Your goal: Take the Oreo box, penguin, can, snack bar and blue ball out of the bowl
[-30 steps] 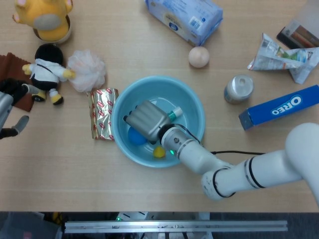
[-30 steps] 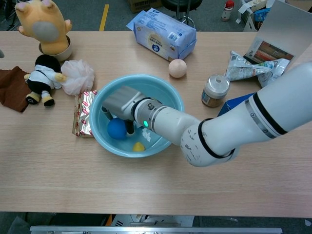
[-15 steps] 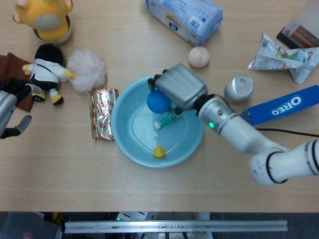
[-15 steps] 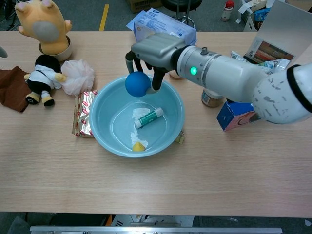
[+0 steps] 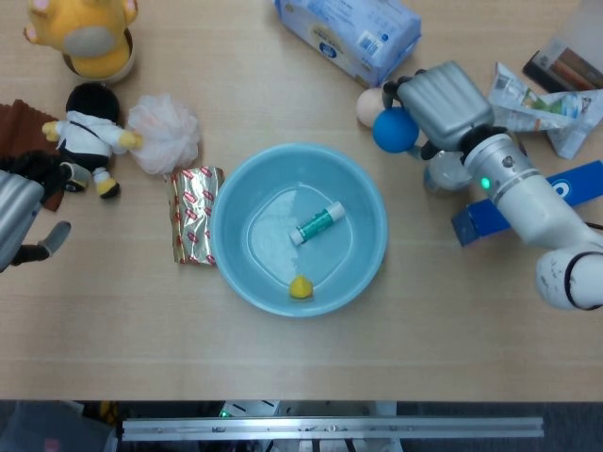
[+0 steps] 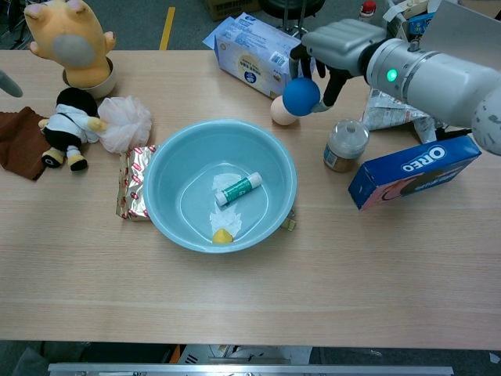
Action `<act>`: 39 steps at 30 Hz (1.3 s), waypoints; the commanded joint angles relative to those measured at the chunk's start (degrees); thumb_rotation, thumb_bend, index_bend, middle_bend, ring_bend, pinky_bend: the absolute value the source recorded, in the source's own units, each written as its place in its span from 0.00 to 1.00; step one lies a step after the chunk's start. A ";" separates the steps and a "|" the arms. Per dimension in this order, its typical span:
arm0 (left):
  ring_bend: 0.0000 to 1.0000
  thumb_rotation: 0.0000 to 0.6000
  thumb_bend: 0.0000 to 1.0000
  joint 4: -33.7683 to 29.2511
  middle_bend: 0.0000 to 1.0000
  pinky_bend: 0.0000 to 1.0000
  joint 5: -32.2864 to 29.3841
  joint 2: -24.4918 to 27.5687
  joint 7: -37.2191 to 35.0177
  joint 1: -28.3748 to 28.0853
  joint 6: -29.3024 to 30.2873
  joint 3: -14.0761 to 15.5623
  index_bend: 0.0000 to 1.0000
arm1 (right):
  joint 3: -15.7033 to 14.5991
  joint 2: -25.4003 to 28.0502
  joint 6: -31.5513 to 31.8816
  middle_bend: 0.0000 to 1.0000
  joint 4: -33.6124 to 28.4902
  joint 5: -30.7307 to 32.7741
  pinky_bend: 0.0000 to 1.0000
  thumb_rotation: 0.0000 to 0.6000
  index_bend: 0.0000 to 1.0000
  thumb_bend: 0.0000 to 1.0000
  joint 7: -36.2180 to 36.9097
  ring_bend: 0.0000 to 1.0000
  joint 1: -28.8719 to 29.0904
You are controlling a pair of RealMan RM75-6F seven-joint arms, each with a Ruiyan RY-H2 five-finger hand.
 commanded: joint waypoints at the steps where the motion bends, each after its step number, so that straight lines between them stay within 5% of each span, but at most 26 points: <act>1: 0.21 1.00 0.36 -0.17 0.26 0.31 0.10 0.27 -0.29 0.02 -0.02 0.03 0.27 | -0.86 -2.67 -1.94 0.51 4.18 1.56 0.65 1.00 0.47 0.23 -0.56 0.44 -0.17; 19: 0.21 1.00 0.36 -0.11 0.26 0.31 0.08 0.57 -0.42 0.20 0.10 -0.10 0.27 | 0.44 -13.34 -5.49 0.50 14.34 6.93 0.64 1.00 0.47 0.23 -5.21 0.41 3.47; 31: 0.21 1.00 0.36 0.19 0.26 0.31 0.02 0.41 -0.39 0.35 0.14 -0.10 0.27 | -0.05 -14.41 -6.26 0.36 14.18 10.39 0.53 1.00 0.21 0.23 -7.45 0.30 4.75; 39: 0.21 1.00 0.36 0.30 0.26 0.31 0.02 0.57 -0.67 0.33 0.41 -0.36 0.27 | 0.65 -11.87 -5.26 0.35 10.61 7.94 0.53 1.00 0.18 0.23 -5.42 0.29 3.86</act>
